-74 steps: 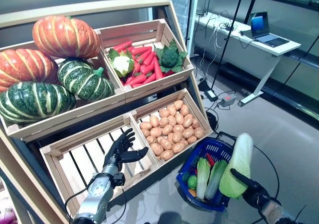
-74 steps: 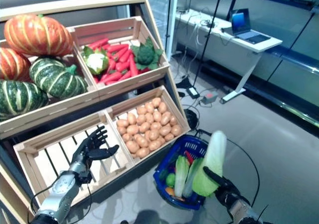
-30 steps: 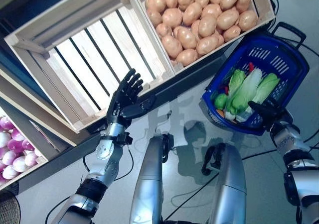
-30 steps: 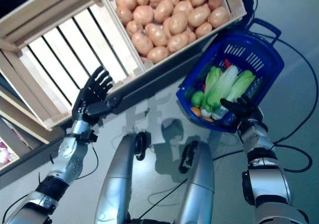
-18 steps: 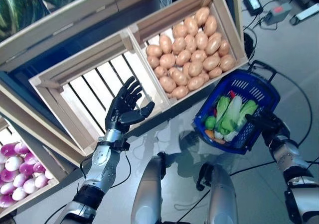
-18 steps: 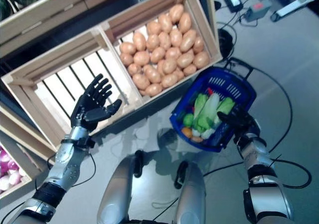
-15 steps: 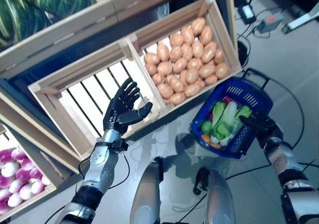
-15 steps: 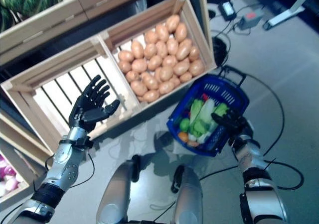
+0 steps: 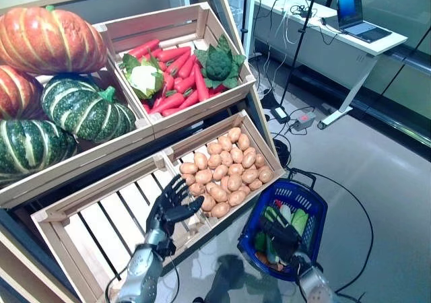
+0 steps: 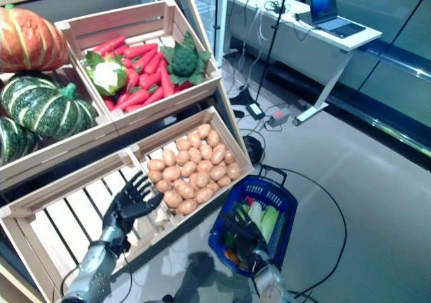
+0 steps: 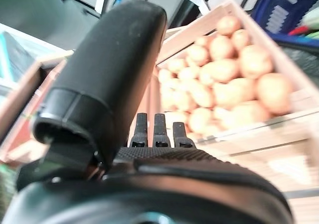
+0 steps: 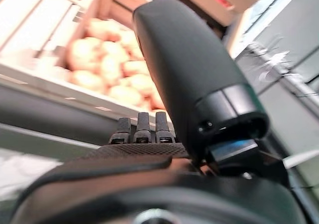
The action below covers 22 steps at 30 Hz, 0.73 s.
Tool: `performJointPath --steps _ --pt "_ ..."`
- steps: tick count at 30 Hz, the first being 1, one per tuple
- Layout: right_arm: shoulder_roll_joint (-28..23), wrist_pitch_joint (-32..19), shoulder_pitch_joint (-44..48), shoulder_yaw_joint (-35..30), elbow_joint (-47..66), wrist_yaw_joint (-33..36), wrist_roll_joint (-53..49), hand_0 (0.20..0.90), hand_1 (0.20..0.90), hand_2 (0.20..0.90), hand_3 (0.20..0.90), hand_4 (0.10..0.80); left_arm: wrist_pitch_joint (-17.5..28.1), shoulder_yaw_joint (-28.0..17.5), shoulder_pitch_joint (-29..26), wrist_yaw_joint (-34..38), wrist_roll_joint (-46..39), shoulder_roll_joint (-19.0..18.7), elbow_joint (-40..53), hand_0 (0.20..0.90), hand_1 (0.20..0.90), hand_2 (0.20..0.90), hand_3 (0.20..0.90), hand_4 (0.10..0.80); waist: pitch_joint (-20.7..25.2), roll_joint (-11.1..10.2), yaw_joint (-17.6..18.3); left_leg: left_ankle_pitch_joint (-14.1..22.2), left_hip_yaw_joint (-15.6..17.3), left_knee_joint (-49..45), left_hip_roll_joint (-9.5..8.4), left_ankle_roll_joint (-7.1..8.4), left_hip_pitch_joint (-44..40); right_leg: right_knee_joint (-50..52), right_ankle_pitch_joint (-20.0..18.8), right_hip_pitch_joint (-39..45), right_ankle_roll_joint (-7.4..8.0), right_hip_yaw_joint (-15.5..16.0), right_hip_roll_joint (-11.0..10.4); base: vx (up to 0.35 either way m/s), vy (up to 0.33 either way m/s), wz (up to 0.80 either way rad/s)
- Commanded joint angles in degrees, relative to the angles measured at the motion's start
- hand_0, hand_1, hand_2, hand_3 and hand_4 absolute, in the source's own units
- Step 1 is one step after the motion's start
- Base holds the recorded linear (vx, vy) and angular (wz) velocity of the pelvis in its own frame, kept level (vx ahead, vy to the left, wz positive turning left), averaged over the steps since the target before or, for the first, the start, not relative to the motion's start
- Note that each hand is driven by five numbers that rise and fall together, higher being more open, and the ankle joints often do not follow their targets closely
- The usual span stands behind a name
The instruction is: Put vegetables into the basket
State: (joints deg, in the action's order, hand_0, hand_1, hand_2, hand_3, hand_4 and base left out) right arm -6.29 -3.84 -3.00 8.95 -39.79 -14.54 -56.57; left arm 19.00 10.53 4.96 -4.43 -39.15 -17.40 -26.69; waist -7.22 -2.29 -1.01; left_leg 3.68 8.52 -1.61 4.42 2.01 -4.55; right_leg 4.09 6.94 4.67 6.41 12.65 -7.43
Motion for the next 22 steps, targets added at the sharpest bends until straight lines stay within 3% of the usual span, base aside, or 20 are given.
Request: performJointPath --steps 1,3,6,11,16,22 --pt "0.3 -0.4 0.6 1.4 8.8 -7.4 1.8 0.900 0.900 0.900 0.900 0.800 1.8 -1.9 -1.0 -3.1 -1.7 1.1 -0.4 0.900 0.900 0.900 0.900 0.800 3.2 1.3 0.7 -4.0 -0.9 6.6 -1.21 -1.72 0.0 -7.3 -9.0 0.3 -2.44 -1.3 1.1 0.000 0.000 0.00" --pt "1.0 1.5 -1.1 4.1 11.8 -10.1 2.4 0.900 0.900 0.900 0.900 0.800 0.9 -2.0 0.6 -3.6 -2.0 2.6 -1.8 0.900 0.900 0.900 0.900 0.800 3.2 1.1 0.7 -4.0 -1.4 6.6 -1.34 -1.52 0.3 -8.7 -9.5 0.6 -2.37 -0.6 1.1 0.000 0.000 0.00" --pt "1.3 -0.5 -1.5 7.6 12.7 -10.8 4.0 0.900 0.900 0.900 0.900 0.800 2.9 -0.3 1.8 -3.2 1.4 4.1 -4.8 0.900 0.900 0.900 0.900 0.800 3.0 1.3 0.4 -4.0 -1.7 6.6 -1.42 -1.69 0.0 -7.8 -8.7 0.7 -2.54 -0.3 1.1 0.000 0.000 0.00" --pt "0.8 -3.2 0.2 10.9 10.6 -9.8 5.7 0.900 0.900 0.900 0.900 0.800 2.6 2.9 0.7 0.0 5.4 5.0 -8.9 0.900 0.900 0.900 0.900 0.800 3.1 1.7 -0.3 -3.9 -2.9 6.6 -1.51 -1.75 -0.5 -7.8 -7.7 1.8 -2.88 0.9 1.2 0.018 -0.018 0.17" --pt "0.9 -4.8 1.9 11.6 7.6 -6.8 3.2 0.900 0.900 0.900 0.900 0.800 2.2 5.0 -3.0 4.7 10.9 5.1 -14.6 0.900 0.900 0.900 0.900 0.800 3.2 2.1 -0.7 -4.2 -4.4 6.6 -1.68 -1.46 -0.3 -7.7 -7.1 2.4 -3.08 2.0 1.1 -0.008 -0.042 0.21" --pt "2.1 -3.7 2.0 10.3 2.6 -4.0 -1.2 0.900 0.900 0.900 0.900 0.800 1.7 5.3 -5.3 3.6 11.8 6.1 -20.8 0.900 0.900 0.900 0.900 0.800 3.2 2.8 -0.7 -4.2 -5.5 6.6 -1.81 -1.38 -0.5 -7.9 -6.8 3.2 -3.08 2.8 0.8 -0.004 -0.030 0.14"
